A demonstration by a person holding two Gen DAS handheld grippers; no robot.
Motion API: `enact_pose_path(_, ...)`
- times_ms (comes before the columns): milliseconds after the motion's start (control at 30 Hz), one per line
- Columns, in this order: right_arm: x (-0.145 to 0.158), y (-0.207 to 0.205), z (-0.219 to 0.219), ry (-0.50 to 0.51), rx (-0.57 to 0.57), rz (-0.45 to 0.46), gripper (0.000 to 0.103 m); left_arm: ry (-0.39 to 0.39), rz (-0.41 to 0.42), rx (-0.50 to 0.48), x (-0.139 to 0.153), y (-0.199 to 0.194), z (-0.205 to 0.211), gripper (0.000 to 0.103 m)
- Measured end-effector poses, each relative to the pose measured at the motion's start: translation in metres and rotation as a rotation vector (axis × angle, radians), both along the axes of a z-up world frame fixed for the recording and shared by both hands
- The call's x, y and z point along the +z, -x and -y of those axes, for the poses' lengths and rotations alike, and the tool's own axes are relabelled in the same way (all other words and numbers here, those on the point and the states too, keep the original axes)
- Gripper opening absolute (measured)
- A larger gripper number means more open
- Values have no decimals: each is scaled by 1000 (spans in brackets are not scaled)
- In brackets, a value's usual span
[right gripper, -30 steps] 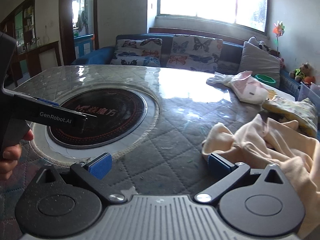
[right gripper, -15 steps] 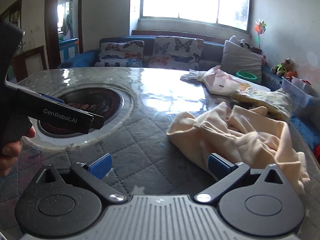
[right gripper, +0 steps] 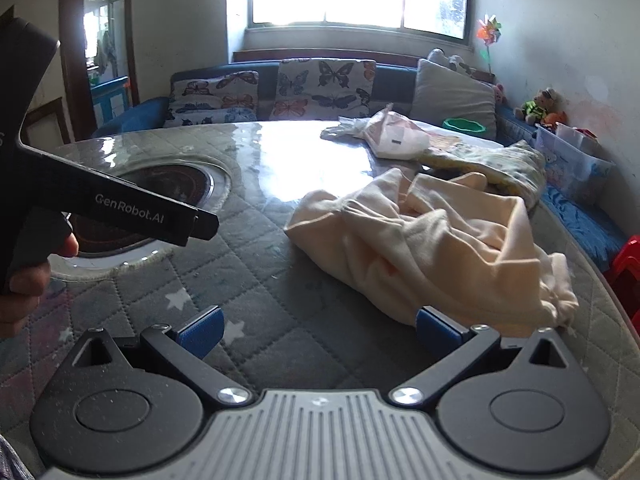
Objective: Fold clothes
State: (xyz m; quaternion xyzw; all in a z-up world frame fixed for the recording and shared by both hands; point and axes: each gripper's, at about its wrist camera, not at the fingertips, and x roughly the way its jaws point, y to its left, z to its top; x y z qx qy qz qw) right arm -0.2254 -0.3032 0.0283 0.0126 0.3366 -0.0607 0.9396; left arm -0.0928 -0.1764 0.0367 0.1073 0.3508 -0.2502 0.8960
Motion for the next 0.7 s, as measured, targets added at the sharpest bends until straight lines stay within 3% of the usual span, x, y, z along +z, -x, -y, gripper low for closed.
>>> enact_pose_path(700, 0, 25, 50, 20, -189, -36, 103, -25, -13, -91, 5, 0, 43, 103)
